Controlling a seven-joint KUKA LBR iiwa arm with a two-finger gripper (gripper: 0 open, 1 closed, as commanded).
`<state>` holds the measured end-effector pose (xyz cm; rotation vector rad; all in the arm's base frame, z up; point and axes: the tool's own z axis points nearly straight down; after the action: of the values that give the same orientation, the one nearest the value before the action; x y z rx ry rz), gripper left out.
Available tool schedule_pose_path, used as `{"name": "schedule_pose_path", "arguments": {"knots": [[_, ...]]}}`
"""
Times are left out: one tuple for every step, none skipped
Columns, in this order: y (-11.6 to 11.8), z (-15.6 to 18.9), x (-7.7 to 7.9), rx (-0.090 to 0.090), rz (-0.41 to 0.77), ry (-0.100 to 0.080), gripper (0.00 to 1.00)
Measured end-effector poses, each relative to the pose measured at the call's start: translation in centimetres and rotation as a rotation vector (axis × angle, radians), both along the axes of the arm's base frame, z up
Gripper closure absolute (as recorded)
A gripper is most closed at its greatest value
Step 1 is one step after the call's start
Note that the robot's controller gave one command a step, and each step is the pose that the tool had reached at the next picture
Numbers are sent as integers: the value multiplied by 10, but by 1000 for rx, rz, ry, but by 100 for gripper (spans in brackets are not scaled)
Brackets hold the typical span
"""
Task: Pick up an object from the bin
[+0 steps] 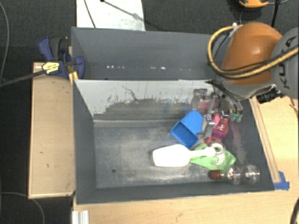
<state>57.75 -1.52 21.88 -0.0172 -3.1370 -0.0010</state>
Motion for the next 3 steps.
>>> {"name": "schedule_pose_path", "arguments": {"knots": [[0,5,1,0,0,-9,0],[39,-41,-68,0,152,-8,0],[56,-59,-82,1,253,-7,0]]}}
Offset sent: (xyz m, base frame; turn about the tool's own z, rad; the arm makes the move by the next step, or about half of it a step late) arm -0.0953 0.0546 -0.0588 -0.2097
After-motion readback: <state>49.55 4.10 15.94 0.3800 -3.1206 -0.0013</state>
